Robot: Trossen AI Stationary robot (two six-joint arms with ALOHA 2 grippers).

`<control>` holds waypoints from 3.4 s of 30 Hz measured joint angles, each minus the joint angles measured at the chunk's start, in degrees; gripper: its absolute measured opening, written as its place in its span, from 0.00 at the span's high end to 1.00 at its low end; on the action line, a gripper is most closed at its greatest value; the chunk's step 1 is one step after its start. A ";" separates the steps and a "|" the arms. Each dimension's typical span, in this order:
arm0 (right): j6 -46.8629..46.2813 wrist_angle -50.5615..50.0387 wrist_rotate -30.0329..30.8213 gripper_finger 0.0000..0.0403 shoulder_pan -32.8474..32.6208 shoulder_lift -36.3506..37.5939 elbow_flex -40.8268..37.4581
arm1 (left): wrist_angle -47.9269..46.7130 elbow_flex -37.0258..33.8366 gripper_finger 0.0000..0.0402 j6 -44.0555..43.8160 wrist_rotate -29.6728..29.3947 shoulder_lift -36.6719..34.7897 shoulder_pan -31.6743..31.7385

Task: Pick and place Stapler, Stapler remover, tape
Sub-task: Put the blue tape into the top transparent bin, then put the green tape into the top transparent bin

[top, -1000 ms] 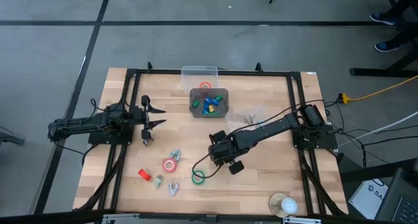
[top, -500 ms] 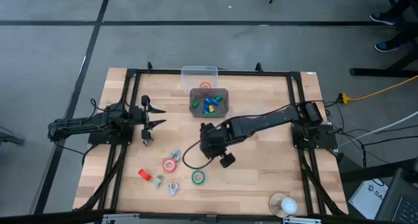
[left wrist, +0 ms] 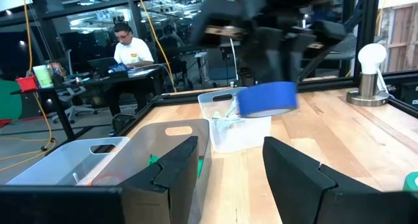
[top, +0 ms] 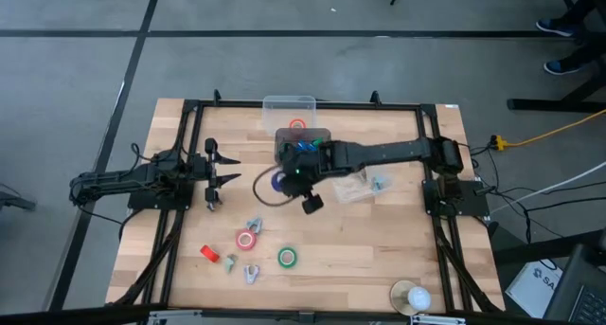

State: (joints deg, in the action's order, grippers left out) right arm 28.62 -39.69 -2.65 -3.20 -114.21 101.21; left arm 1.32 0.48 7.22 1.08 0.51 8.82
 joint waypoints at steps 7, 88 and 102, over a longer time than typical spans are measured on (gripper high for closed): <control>-1.19 5.57 -3.14 0.89 5.56 0.00 0.00 | 0.00 0.01 0.58 0.01 0.00 0.01 0.00; -17.74 26.61 -8.22 0.59 15.91 -1.01 -8.15 | 0.15 -0.01 0.58 0.00 0.00 0.00 0.02; -17.72 21.41 -11.99 0.59 1.25 -1.01 -8.17 | 0.15 0.01 0.58 0.00 0.00 0.00 0.02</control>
State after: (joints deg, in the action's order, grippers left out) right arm 10.90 -18.28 -14.63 -1.94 -115.22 93.04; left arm 1.48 0.49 7.22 1.08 0.51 8.84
